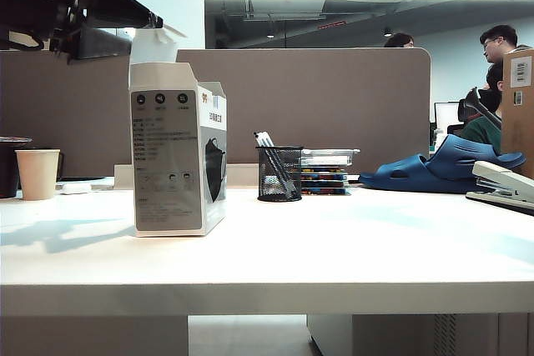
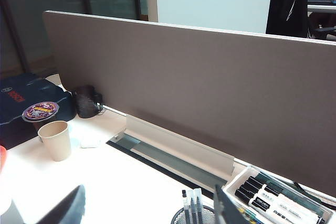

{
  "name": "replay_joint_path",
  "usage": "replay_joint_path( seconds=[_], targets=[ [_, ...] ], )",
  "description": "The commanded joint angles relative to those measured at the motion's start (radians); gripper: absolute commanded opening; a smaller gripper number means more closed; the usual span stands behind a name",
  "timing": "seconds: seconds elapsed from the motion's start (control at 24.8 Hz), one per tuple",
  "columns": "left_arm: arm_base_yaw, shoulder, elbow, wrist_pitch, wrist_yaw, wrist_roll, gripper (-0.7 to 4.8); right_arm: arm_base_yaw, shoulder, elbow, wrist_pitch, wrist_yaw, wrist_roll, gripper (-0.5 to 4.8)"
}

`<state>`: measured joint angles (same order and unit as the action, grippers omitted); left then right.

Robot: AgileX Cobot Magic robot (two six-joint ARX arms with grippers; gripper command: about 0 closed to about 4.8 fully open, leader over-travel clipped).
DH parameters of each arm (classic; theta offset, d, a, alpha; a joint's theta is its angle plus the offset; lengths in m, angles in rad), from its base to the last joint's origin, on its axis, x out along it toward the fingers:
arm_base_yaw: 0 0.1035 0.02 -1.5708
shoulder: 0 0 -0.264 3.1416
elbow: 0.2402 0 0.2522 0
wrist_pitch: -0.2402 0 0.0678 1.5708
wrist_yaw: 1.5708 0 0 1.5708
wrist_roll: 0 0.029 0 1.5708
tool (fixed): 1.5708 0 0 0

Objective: Put the mask into the mask box.

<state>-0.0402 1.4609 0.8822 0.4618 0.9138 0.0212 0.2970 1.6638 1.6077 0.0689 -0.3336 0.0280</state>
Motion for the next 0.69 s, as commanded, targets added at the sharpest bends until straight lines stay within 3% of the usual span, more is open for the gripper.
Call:
replay_joint_path(
  seconds=[0.04,0.16,0.4,0.53,0.69],
  targets=[
    [-0.002,-0.004,0.001,-0.032,0.024,-0.003,4.79,0.000,-0.007,0.003,0.003,-0.002,-0.003,3.06],
    [-0.002,-0.006,0.001,-0.034,0.092,-0.003,4.79,0.000,-0.008,0.003,0.003,0.000,-0.003,3.06],
    [0.000,-0.053,0.001,0.010,0.092,-0.004,4.79,-0.010,-0.035,0.003,-0.031,0.003,-0.006,3.03],
    [0.007,-0.106,0.001,0.012,0.069,-0.004,4.79,-0.032,-0.065,0.003,-0.051,0.001,-0.032,2.17],
    [0.041,-0.198,0.002,0.011,0.045,-0.047,4.79,-0.084,-0.122,0.003,-0.108,0.001,-0.032,2.06]
  ],
)
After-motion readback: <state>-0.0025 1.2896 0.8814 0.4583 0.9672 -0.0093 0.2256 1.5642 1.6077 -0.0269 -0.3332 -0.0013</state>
